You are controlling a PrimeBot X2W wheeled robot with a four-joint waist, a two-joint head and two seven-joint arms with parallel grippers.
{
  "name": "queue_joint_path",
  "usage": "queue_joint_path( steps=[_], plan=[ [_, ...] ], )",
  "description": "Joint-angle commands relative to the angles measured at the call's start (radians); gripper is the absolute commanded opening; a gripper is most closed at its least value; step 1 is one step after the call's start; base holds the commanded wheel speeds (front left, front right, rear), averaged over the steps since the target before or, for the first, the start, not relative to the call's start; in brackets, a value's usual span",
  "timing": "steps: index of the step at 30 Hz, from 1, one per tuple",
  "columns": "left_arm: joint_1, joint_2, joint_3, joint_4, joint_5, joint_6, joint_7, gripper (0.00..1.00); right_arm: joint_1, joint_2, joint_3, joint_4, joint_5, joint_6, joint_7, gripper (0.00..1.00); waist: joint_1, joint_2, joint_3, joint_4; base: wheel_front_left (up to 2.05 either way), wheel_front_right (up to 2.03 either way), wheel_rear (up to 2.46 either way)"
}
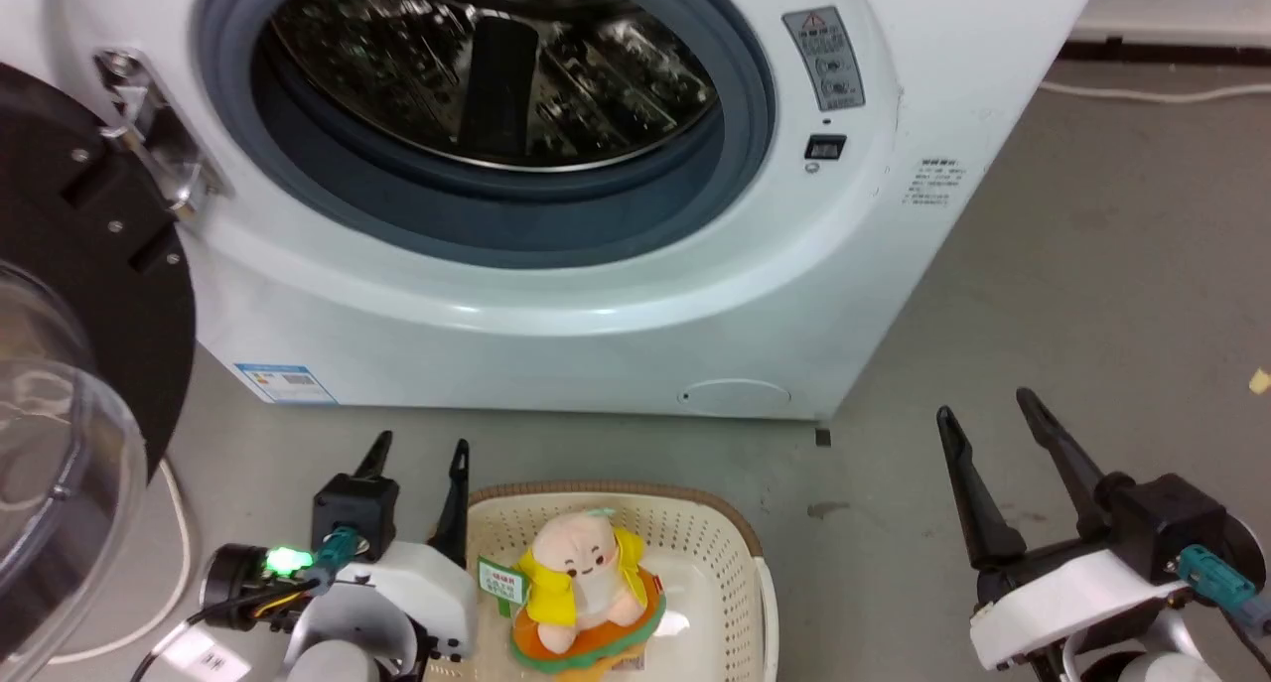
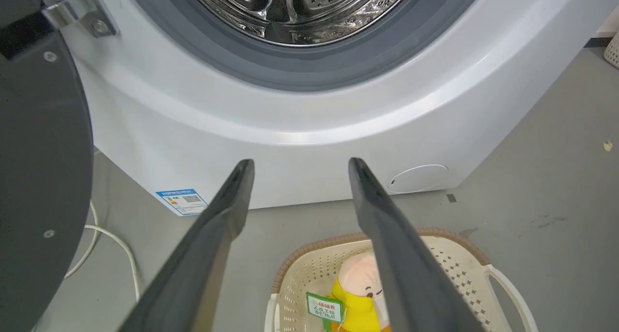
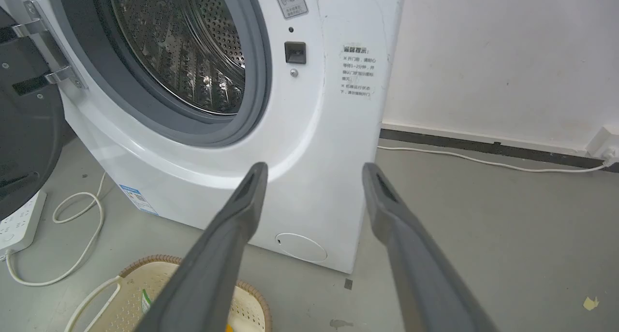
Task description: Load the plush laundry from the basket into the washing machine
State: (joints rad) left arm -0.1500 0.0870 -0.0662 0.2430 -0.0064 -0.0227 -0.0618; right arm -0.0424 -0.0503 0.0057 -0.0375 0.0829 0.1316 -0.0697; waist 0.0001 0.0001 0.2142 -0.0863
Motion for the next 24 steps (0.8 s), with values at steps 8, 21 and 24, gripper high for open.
queue_joint_path(
  steps=[8,21,24],
  plan=[
    [-0.076,0.012,-0.056,0.133,-0.026,-0.020,0.014,1.00,-0.037,0.000,0.003,-0.019,0.037,0.000,-0.024,1.00,-0.0001,-0.0001,0.074,-0.030,0.00,0.00,0.00],
    [-0.164,0.070,-0.206,0.284,-0.136,-0.034,0.070,1.00,-0.067,0.000,0.013,-0.034,0.080,0.000,-0.051,1.00,-0.0001,-0.0001,0.185,-0.073,0.00,0.00,0.00],
    [-0.184,0.084,-0.251,0.313,-0.170,-0.037,0.127,1.00,-0.075,0.000,0.012,-0.038,0.091,0.000,-0.058,1.00,-0.0001,-0.0001,0.211,-0.083,0.00,0.00,0.00]
  ],
)
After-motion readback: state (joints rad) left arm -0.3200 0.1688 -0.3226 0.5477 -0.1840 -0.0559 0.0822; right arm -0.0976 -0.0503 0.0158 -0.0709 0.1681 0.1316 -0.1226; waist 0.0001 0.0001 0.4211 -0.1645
